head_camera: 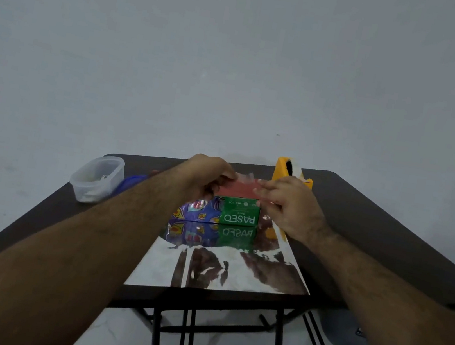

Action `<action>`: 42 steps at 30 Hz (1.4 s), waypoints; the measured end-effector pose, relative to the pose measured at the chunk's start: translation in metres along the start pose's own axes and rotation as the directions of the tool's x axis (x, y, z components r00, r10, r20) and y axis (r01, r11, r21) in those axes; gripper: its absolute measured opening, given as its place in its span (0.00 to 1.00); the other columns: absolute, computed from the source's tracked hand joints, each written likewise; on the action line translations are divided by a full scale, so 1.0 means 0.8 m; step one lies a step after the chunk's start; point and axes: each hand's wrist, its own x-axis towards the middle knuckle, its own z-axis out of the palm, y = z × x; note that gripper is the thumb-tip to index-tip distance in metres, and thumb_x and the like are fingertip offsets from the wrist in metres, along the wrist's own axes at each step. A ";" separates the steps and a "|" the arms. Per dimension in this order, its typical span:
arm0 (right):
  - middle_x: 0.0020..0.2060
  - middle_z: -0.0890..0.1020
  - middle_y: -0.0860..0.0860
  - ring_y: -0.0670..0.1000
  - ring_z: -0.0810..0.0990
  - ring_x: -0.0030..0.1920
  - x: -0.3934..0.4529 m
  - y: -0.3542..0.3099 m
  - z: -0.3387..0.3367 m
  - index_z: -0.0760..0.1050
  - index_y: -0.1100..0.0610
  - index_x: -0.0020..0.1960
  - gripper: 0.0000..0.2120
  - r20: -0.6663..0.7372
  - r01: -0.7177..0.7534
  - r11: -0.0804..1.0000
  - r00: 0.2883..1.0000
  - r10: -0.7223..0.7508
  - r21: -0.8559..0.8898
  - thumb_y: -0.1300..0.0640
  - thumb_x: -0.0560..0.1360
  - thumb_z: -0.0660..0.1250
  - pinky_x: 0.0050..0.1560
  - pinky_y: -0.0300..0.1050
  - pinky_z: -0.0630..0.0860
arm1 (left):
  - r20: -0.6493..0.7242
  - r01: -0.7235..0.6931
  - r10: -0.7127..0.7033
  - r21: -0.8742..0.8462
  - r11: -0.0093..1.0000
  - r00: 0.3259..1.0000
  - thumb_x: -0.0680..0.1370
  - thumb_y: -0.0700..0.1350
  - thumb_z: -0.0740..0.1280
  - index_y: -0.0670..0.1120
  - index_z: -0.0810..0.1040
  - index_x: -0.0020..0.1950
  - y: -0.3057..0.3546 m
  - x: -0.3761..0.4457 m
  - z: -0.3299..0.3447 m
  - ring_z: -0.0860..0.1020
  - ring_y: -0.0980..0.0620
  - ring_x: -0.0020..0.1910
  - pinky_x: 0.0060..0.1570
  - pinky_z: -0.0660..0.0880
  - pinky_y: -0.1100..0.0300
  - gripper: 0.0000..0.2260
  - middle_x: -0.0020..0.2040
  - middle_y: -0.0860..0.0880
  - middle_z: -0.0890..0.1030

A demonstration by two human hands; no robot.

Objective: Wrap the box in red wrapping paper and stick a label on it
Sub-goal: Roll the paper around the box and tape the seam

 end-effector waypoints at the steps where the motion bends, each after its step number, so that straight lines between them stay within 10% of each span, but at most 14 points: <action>1: 0.60 0.87 0.46 0.55 0.83 0.57 -0.001 0.001 0.004 0.88 0.51 0.60 0.17 -0.025 0.031 1.000 0.999 -0.031 -0.005 0.45 0.78 0.68 0.59 0.54 0.79 | -0.008 0.023 -0.023 -0.005 1.000 1.000 0.76 0.39 0.74 0.39 0.83 0.48 0.001 0.002 0.003 0.69 0.52 0.27 0.29 0.65 0.58 0.04 0.35 0.46 0.76; 12: 0.45 0.89 0.49 0.50 0.85 0.46 -0.015 -0.009 0.033 0.89 0.55 0.53 0.08 -0.273 -0.074 0.970 0.952 0.138 0.233 0.58 0.74 0.79 0.50 0.51 0.83 | 0.020 0.170 -0.171 0.057 0.984 0.985 0.78 0.42 0.76 0.45 0.80 0.39 0.005 0.015 0.017 0.64 0.56 0.25 0.25 0.60 0.63 0.10 0.30 0.50 0.73; 23: 0.46 0.87 0.48 0.53 0.83 0.47 -0.018 -0.004 0.035 0.79 0.50 0.72 0.22 -0.234 -0.012 0.992 0.971 0.042 0.129 0.54 0.78 0.74 0.50 0.52 0.81 | -0.015 0.219 -0.221 0.209 0.953 0.975 0.78 0.39 0.76 0.41 0.82 0.42 0.005 0.025 0.021 0.65 0.57 0.23 0.22 0.61 0.65 0.06 0.35 0.46 0.83; 29: 0.42 0.80 0.51 0.57 0.78 0.45 -0.016 -0.004 0.042 0.84 0.51 0.66 0.20 -0.217 0.092 0.995 0.973 -0.084 0.027 0.56 0.80 0.60 0.45 0.53 0.77 | -0.070 0.203 -0.191 0.358 0.911 0.979 0.77 0.38 0.76 0.42 0.81 0.40 0.010 0.023 0.026 0.67 0.56 0.23 0.23 0.63 0.64 0.07 0.32 0.48 0.79; 42: 0.43 0.81 0.49 0.56 0.77 0.47 -0.017 -0.011 0.039 0.87 0.53 0.60 0.16 -0.225 0.031 0.994 0.974 -0.007 0.105 0.60 0.77 0.66 0.46 0.55 0.77 | -0.106 0.161 -0.122 0.659 0.734 0.987 0.74 0.41 0.78 0.45 0.78 0.41 0.026 0.022 0.030 0.67 0.55 0.26 0.27 0.65 0.63 0.10 0.31 0.50 0.74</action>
